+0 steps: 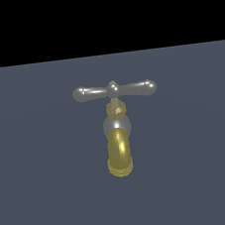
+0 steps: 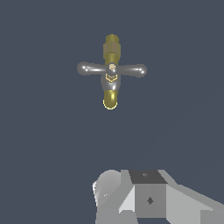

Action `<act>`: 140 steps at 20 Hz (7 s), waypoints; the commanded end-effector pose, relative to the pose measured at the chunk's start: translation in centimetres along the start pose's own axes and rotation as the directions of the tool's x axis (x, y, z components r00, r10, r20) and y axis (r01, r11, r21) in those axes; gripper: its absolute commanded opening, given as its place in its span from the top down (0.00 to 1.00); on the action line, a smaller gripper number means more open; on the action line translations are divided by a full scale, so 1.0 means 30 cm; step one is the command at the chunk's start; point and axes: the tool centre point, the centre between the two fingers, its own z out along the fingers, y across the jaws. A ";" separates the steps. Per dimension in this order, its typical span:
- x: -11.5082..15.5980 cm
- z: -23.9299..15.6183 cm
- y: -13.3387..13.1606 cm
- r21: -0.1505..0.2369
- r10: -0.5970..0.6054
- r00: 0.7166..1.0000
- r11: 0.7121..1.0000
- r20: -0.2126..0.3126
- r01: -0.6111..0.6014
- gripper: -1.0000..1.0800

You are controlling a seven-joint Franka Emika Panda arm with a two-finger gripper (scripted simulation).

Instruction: Turn on the faucet by rotating a designated handle.

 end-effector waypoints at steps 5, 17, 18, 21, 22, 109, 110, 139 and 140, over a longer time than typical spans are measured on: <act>0.001 0.006 0.003 0.000 -0.010 1.000 1.000 0.000 0.010 1.00; 0.015 0.104 0.050 0.003 -0.159 0.987 0.987 -0.001 0.159 1.00; 0.018 0.118 0.056 0.003 -0.180 0.984 0.984 -0.001 0.180 1.00; 0.027 0.163 0.077 0.004 -0.248 0.969 0.969 -0.002 0.248 1.00; 0.031 0.179 0.085 0.005 -0.272 0.962 0.962 -0.002 0.272 1.00; 0.524 0.989 0.259 0.011 -0.998 0.056 0.056 -0.022 0.998 1.00; 0.532 0.989 0.260 0.011 -0.998 0.056 0.056 -0.022 0.998 1.00; 0.761 0.996 0.235 0.017 -0.998 0.063 0.063 -0.022 0.998 1.00; 0.772 0.996 0.227 0.016 -0.998 0.063 0.063 -0.022 0.998 1.00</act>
